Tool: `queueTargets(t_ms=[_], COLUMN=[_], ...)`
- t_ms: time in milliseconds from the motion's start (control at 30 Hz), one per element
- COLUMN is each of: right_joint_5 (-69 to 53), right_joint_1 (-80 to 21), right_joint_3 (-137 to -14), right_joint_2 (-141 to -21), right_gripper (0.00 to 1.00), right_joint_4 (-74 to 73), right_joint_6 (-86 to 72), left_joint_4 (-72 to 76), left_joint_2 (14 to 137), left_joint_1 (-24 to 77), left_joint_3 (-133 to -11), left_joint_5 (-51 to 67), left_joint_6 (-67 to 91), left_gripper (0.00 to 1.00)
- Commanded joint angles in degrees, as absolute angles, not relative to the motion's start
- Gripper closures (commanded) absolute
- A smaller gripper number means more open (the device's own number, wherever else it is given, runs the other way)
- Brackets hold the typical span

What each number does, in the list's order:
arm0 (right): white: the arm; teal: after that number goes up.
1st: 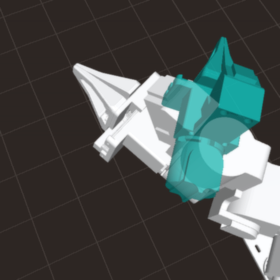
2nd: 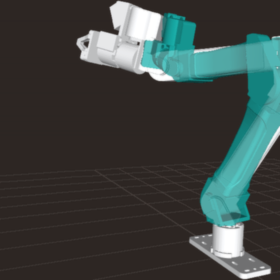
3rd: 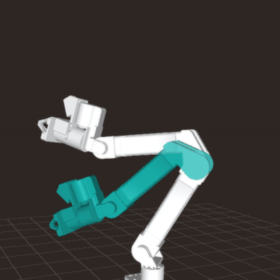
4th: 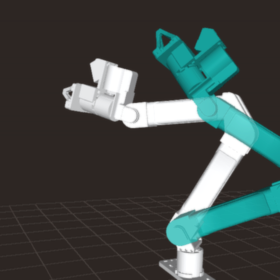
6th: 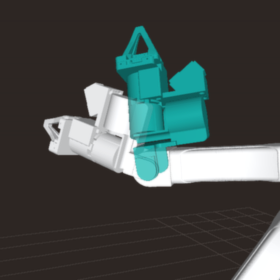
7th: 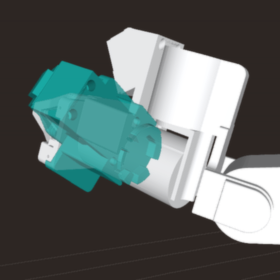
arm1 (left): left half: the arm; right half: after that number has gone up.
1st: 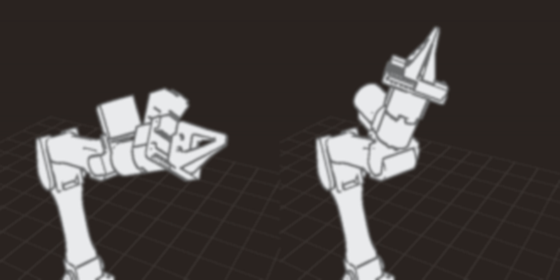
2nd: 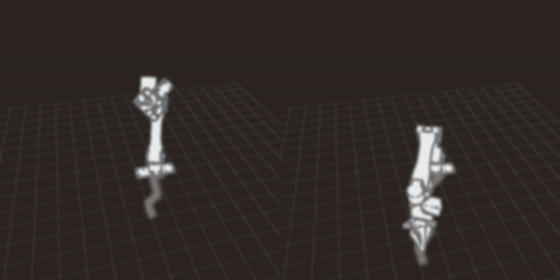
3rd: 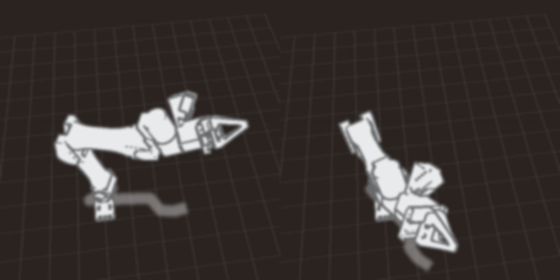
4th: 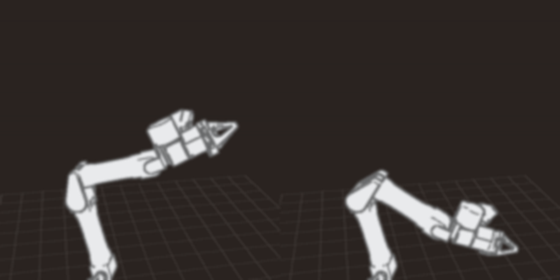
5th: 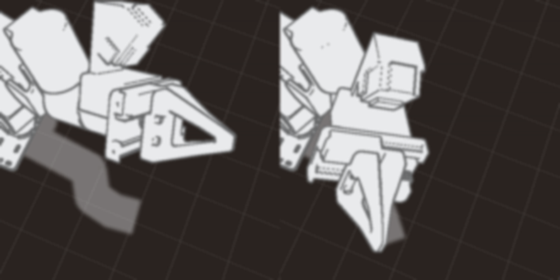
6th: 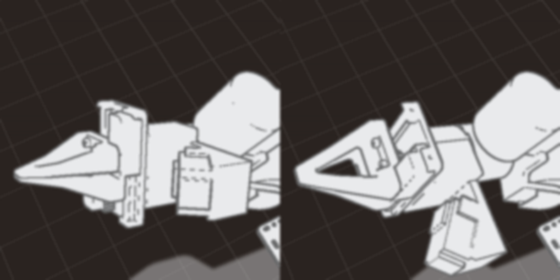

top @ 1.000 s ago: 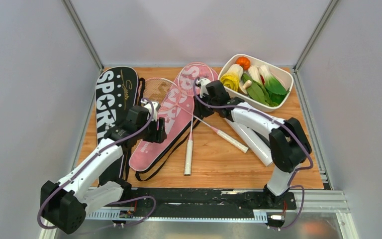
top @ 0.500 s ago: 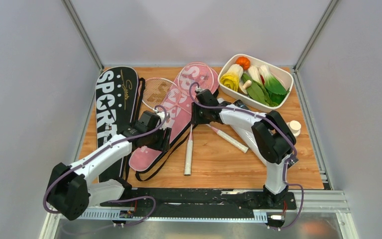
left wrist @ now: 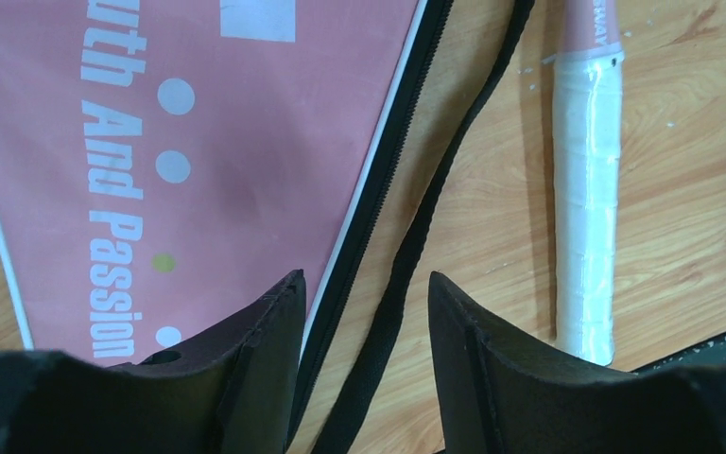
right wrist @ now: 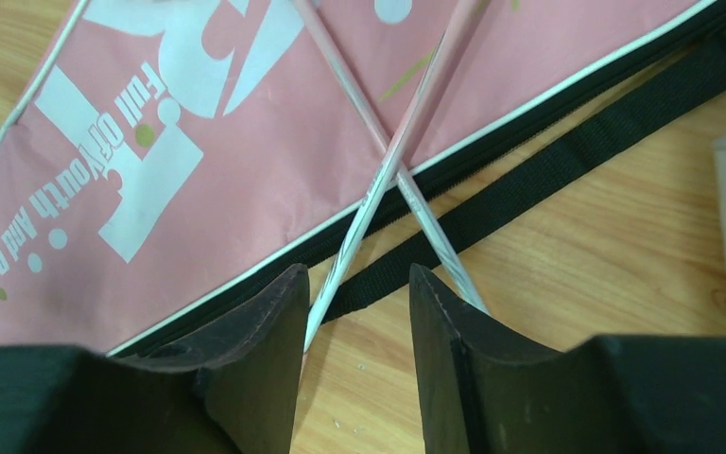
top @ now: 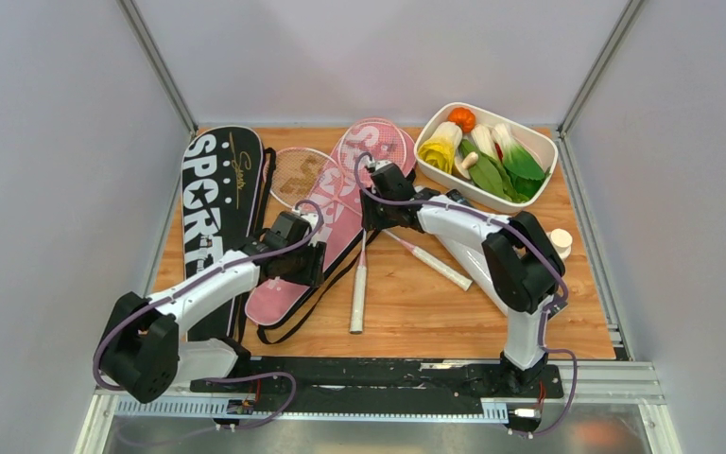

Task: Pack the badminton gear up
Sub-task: Adjust the racket bag at the center of the board, then pick up the racket from the racket bag.

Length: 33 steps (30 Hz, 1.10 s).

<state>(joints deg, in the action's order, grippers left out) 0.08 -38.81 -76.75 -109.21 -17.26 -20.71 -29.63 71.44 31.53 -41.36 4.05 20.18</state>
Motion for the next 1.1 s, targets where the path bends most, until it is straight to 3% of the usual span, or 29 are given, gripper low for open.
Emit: queueTargets(t_ms=[0, 167, 567, 833, 967, 1067], right_joint_5=[4.3, 7.0, 5.7, 3.3, 2.1, -3.2], right_joint_1=[-38.4, -37.6, -33.4, -33.1, -33.1, -33.1], right_joint_3=[-80.2, -76.5, -63.1, -59.9, -60.1, -61.4], right_joint_2=[-107.9, -104.3, -90.5, -87.9, -87.4, -88.6], right_gripper=[0.53, 0.51, 0.50, 0.48, 0.46, 0.43], right_joint_4=[-18.6, -19.0, -17.0, -15.1, -14.9, -14.5], right_joint_6=[-20.1, -21.3, -19.9, -19.2, -16.8, -13.4], left_joint_4=[-21.9, -13.0, -13.0, -15.2, -18.0, -19.4], left_joint_2=[67.7, 66.8, 88.1, 102.4, 104.9, 103.3], left_joint_1=[31.8, 34.2, 42.1, 45.3, 47.2, 47.4], left_joint_3=[-39.3, -40.2, -54.0, -59.0, -58.6, -58.6], left_joint_5=[8.1, 5.1, -5.8, -10.1, -13.0, -14.1], left_joint_6=[25.5, 29.7, 35.0, 35.2, 36.6, 36.9], left_gripper=[0.43, 0.38, 0.37, 0.38, 0.51, 0.80])
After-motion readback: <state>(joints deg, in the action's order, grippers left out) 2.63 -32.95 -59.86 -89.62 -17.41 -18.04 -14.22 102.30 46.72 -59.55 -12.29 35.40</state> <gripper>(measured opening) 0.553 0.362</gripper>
